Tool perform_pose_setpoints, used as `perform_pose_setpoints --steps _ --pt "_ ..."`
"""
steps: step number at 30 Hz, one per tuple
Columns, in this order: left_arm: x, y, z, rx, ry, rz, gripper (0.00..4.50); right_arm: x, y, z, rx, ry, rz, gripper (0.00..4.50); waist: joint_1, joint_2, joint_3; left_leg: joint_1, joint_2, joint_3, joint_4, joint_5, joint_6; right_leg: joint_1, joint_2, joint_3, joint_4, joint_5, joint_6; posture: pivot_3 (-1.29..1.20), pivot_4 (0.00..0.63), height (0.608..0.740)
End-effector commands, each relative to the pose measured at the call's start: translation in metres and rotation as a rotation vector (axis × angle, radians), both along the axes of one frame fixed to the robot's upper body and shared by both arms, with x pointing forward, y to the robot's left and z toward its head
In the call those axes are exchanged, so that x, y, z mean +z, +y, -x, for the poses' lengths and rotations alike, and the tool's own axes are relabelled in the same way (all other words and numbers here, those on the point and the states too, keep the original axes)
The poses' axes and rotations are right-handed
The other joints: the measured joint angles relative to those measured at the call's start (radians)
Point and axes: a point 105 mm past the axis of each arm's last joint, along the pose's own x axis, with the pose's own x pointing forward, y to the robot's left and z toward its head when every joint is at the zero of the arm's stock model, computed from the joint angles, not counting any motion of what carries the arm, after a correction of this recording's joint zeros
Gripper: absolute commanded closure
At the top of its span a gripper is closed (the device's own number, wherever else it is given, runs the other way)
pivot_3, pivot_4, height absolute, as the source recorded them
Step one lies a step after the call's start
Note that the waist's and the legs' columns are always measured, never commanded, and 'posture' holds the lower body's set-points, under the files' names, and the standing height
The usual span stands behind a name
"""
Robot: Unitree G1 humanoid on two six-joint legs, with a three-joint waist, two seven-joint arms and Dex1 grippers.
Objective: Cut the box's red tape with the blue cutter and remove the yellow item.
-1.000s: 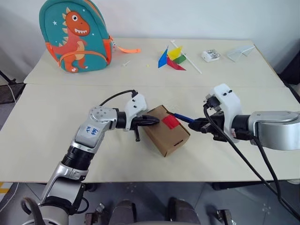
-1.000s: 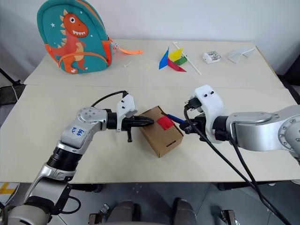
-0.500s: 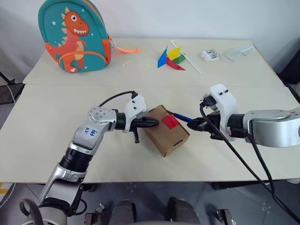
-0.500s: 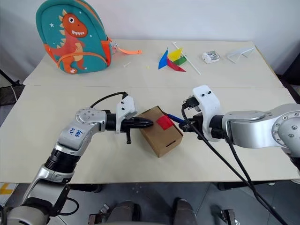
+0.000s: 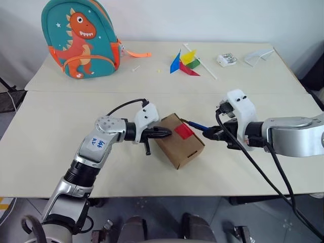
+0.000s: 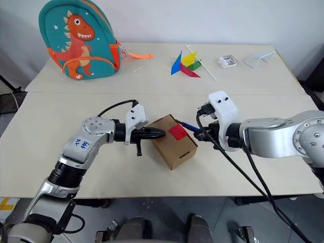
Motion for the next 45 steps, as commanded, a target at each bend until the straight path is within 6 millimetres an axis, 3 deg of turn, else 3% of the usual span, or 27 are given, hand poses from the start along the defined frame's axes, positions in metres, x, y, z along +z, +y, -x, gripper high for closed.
perform_pose_setpoints --steps 1,23,35,45 --pt "-0.012 -0.003 0.004 -0.008 0.033 -0.024 4.50 0.010 0.002 0.000 0.007 -0.025 -0.011 4.38 0.000 0.000 0.000 0.000 0.000 0.000 0.000 0.000 0.000 0.000 0.000 0.000 0.000 0.000 0.000 0.00 0.150 0.740" --pt "-0.013 -0.005 0.003 -0.003 0.027 -0.023 4.50 0.011 -0.003 -0.005 -0.012 -0.022 -0.003 4.38 0.002 0.000 0.000 0.000 0.000 0.000 0.001 0.000 0.000 0.000 0.000 0.000 0.000 0.000 0.000 0.00 0.150 0.740" --pt "-0.014 -0.004 0.004 -0.002 0.029 -0.030 4.50 0.005 -0.007 0.003 0.015 0.012 0.019 4.38 0.003 0.000 0.000 0.000 0.000 0.000 0.001 0.000 0.000 0.000 0.000 0.000 0.000 0.000 0.000 0.00 0.150 0.740" --pt "-0.015 -0.003 0.004 -0.002 0.034 -0.032 4.50 0.024 -0.002 -0.005 0.003 -0.084 -0.043 4.38 0.004 0.000 0.000 0.000 0.000 0.000 0.001 0.000 0.000 0.000 0.000 0.000 0.000 0.000 0.000 0.00 0.150 0.740"
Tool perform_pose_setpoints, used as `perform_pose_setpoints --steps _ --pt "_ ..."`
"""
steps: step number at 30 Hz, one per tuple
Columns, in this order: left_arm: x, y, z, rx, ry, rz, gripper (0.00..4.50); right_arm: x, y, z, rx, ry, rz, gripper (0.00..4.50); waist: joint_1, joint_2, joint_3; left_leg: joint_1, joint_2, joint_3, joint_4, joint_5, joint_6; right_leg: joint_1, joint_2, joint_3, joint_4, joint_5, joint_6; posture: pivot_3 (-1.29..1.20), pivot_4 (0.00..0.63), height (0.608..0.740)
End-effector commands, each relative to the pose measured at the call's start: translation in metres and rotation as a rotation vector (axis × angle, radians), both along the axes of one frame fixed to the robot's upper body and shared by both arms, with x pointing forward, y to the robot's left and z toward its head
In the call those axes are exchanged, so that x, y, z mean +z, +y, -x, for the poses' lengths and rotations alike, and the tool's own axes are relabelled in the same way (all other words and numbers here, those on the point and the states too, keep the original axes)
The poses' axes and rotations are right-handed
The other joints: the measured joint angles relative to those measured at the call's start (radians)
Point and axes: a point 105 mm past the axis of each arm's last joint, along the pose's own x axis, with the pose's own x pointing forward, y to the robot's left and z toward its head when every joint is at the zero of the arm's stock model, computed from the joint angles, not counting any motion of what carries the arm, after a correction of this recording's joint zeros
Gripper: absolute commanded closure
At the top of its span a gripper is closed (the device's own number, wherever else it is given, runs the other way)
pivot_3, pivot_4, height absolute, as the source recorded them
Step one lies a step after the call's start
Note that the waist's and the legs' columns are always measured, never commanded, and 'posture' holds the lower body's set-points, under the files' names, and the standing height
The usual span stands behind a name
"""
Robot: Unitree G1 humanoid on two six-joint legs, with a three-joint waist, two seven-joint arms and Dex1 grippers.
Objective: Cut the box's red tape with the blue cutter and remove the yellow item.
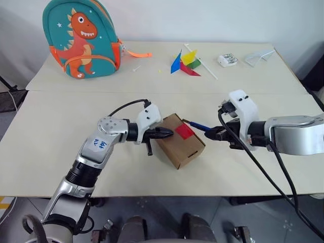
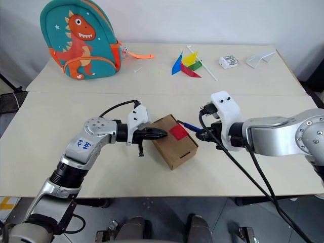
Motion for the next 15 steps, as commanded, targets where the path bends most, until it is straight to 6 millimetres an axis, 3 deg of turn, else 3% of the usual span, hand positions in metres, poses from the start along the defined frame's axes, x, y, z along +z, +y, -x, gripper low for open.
perform_pose_setpoints --steps 1,15 --pt "-0.0141 0.0015 0.0030 0.004 0.042 -0.033 4.50 0.0214 0.0034 -0.0013 0.015 -0.080 -0.036 4.38 0.000 0.000 0.000 0.000 0.000 0.000 0.000 0.000 0.000 0.000 0.000 0.000 0.000 0.000 0.000 0.00 0.150 0.740" --pt "-0.0139 0.0041 0.0038 0.009 0.046 -0.038 4.50 0.0206 0.0103 0.0004 0.063 -0.075 -0.025 4.38 -0.002 0.000 0.000 0.000 0.000 0.000 0.000 0.000 0.000 0.000 0.000 0.000 0.000 0.000 0.000 0.00 0.150 0.740"
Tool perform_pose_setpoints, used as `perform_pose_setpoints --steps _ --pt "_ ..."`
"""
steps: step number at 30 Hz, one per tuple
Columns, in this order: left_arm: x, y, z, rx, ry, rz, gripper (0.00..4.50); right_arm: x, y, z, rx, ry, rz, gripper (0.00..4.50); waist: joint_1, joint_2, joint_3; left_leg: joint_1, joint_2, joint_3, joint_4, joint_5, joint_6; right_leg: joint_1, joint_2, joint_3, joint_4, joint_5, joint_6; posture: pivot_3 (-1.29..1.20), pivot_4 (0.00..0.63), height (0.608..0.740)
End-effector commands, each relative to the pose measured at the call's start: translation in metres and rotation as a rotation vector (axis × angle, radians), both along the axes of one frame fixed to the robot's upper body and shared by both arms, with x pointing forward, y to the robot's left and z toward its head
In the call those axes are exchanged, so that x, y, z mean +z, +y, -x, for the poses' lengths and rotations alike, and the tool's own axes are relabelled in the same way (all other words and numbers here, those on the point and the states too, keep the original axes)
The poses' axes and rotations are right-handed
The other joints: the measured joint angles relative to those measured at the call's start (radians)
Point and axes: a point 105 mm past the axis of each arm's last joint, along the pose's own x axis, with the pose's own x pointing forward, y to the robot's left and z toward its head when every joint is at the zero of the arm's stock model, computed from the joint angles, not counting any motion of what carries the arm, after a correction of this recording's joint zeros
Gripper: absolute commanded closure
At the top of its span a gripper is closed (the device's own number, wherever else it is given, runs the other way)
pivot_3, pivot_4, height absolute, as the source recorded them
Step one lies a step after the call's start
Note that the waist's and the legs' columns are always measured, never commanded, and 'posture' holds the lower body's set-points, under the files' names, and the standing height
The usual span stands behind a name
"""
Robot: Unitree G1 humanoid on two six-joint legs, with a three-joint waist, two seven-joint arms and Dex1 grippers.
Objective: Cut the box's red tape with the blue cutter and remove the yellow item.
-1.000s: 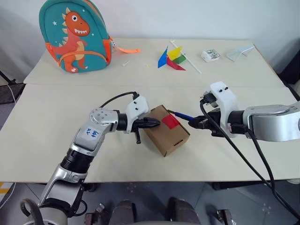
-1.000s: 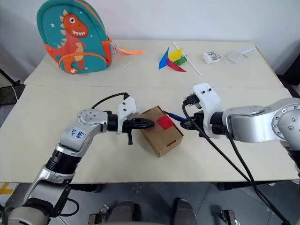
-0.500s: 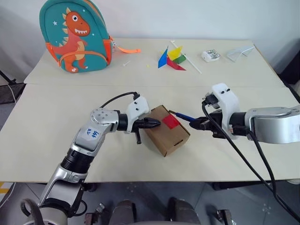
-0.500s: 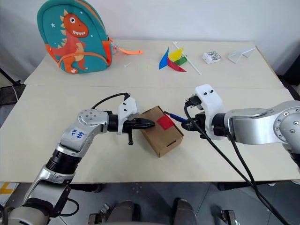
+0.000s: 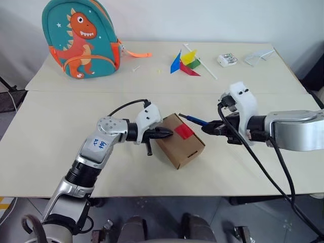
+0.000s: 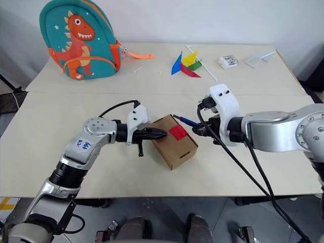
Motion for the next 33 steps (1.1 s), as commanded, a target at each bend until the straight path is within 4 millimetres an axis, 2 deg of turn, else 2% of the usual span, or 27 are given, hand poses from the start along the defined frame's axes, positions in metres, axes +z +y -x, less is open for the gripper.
perform_pose_setpoints --steps 1,9,20,33 --pt "-0.014 0.003 0.003 0.008 0.046 -0.034 4.50 0.011 0.001 0.000 0.006 -0.049 0.001 4.38 0.000 0.000 0.000 0.000 0.000 0.000 0.000 0.000 0.000 0.000 0.000 0.000 0.000 0.000 0.000 0.00 0.150 0.740" --pt "-0.014 0.004 0.004 0.009 0.047 -0.038 4.50 -0.003 -0.004 -0.002 -0.018 -0.018 0.034 4.38 -0.002 0.000 0.000 0.000 0.000 0.000 0.000 0.000 0.000 0.000 0.000 0.000 0.000 0.000 0.000 0.00 0.150 0.740" --pt "-0.014 0.005 0.004 0.011 0.051 -0.042 4.50 -0.010 -0.003 0.000 -0.007 0.001 0.031 4.38 -0.006 0.000 0.000 0.000 0.000 0.000 0.000 0.000 0.000 0.000 0.000 0.000 0.000 0.000 0.000 0.00 0.150 0.740" --pt "-0.014 0.005 0.005 0.010 0.055 -0.041 4.50 0.003 -0.002 -0.004 -0.017 -0.056 0.011 4.38 -0.011 0.000 0.000 0.000 0.000 0.000 0.000 0.000 0.000 0.000 0.000 0.000 0.000 0.000 0.000 0.00 0.150 0.740"
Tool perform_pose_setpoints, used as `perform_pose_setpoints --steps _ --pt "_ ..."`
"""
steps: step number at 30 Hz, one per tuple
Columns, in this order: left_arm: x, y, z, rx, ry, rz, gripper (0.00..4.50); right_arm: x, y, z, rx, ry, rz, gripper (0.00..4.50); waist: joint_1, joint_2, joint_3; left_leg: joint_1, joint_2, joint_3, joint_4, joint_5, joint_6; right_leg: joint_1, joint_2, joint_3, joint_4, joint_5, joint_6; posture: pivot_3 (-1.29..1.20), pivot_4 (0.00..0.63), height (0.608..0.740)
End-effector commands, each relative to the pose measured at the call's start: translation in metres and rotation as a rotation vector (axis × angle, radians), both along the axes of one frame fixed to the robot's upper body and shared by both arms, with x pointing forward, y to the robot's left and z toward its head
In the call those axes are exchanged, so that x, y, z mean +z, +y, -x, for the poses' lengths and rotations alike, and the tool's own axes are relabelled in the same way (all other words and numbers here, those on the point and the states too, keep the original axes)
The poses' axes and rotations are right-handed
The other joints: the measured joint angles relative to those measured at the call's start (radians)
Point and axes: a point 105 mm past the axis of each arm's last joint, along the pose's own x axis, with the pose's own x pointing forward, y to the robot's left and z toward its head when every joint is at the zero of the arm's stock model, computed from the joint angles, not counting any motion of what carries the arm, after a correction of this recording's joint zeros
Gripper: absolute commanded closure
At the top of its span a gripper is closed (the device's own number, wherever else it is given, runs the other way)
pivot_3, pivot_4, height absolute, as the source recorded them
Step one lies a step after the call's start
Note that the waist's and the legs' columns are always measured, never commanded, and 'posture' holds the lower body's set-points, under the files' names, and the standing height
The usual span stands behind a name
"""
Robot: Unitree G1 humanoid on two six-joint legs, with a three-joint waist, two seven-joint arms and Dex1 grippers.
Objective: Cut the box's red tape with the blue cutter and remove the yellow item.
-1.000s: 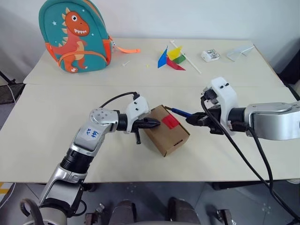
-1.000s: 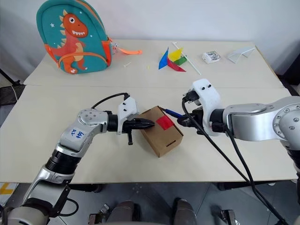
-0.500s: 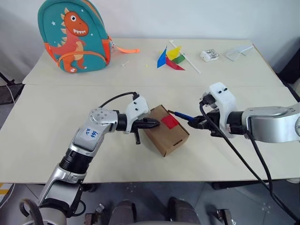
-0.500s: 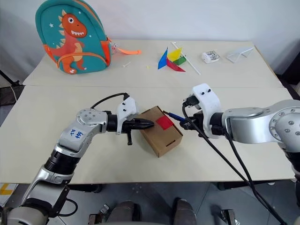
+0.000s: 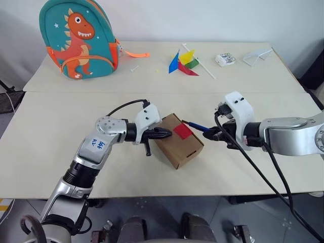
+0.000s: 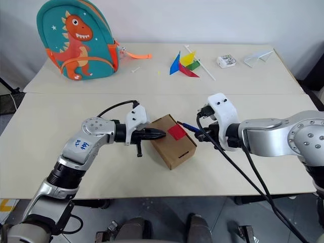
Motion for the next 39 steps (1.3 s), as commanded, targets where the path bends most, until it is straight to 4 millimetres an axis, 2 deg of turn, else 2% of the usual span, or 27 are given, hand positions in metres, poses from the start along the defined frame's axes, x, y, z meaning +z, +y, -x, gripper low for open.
perform_pose_setpoints --steps 1,16,28,39 --pt "-0.015 0.002 0.003 0.004 0.052 -0.028 4.50 0.020 0.005 0.000 0.019 -0.067 -0.041 4.38 0.000 0.000 0.000 0.000 0.000 0.000 0.000 0.000 0.000 0.000 0.000 0.000 0.000 0.000 0.000 0.00 0.150 0.740" --pt "-0.015 0.003 0.002 0.004 0.053 -0.032 4.50 0.025 0.012 0.001 0.040 -0.074 -0.054 4.38 -0.001 0.000 0.000 0.000 0.000 0.000 0.000 0.000 0.000 0.000 0.000 0.000 0.000 0.000 0.000 0.00 0.150 0.740" --pt "-0.015 0.003 0.002 0.007 0.054 -0.034 4.50 0.006 0.009 0.006 0.037 -0.012 -0.025 4.38 -0.002 0.000 0.000 0.000 0.000 0.000 0.000 0.000 0.000 0.000 0.000 0.000 0.000 0.000 0.000 0.00 0.150 0.740" --pt "-0.015 0.004 0.002 0.009 0.054 -0.036 4.50 0.002 0.008 0.011 0.057 0.007 -0.013 4.38 -0.002 0.000 0.000 0.000 0.000 0.000 0.000 0.000 0.000 0.000 0.000 0.000 0.000 0.000 0.000 0.00 0.150 0.740"
